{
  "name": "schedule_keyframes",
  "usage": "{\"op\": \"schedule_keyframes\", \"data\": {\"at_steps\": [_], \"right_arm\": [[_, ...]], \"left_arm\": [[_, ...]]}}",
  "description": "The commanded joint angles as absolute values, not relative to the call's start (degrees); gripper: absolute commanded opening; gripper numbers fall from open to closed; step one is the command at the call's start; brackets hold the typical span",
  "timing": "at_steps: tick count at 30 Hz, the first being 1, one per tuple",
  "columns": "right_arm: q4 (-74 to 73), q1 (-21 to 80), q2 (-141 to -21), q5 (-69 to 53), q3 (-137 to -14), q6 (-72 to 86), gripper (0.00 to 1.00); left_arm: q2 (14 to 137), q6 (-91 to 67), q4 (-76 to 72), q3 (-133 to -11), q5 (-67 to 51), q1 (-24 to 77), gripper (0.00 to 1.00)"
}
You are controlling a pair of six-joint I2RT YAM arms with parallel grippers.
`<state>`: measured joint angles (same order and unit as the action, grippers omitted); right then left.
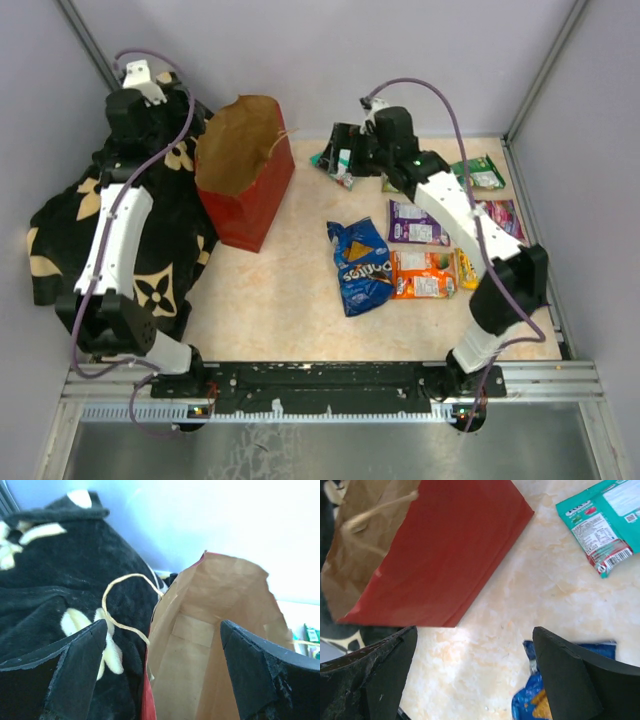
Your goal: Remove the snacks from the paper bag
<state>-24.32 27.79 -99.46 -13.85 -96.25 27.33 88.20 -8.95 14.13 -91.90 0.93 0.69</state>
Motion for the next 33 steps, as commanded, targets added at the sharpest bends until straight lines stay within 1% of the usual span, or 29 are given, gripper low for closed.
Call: {"op": "schedule_keyframes", "data": {"at_steps": [1,3,5,8,12,15,19,25,30,33], "right_arm": [[-19.01,28.05,-87.71,-10.59,-85.76,25.02,0.99],[-19.14,31.65,-82.99,-4.58,-81.85,22.48,0.99],[-20.05,38.01,-79.65,3.26,-79.78,19.02,0.99],[-19.18,45.55,-78.33,5.74,-77.97,20.54,0.99],[-16.97,55.49,-83.73,11.41,-78.86,23.68,0.99],[-17.25,60.9,-90.99,15.48,-83.32,25.41,0.97],[-18.51,61.79,-101.52,16.09,-91.13,26.7,0.96],[-22.02,61.56,-115.78,18.13,-105.61,25.05,0.96],[-26.49,59.44,-122.16,20.94,-115.6,25.23,0.96],[-28.03,56.91,-123.44,22.77,-117.45,26.18,0.96]], "left_arm": [[80.56,-5.49,13.05,-88.85,-5.37,0.43,1.0],[75.07,-5.92,10.95,-83.05,-10.14,0.45,1.0],[68.01,-8.48,6.31,-73.85,-12.72,0.63,1.0],[57.74,-11.32,2.77,-61.63,-11.08,0.83,1.0],[48.56,-13.31,4.8,-53.47,-7.41,0.87,1.0],[46.26,-14.51,8.01,-51.26,-6.66,0.82,1.0],[46.15,-15.12,12.98,-51.2,-2.95,0.74,1.0],[45.7,-15.16,16.32,-52.61,-0.14,0.79,1.0],[45.44,-14.44,19.67,-54.34,-0.43,0.74,1.0],[44.33,-14.73,20.65,-54.19,-0.94,0.72,1.0]]}}
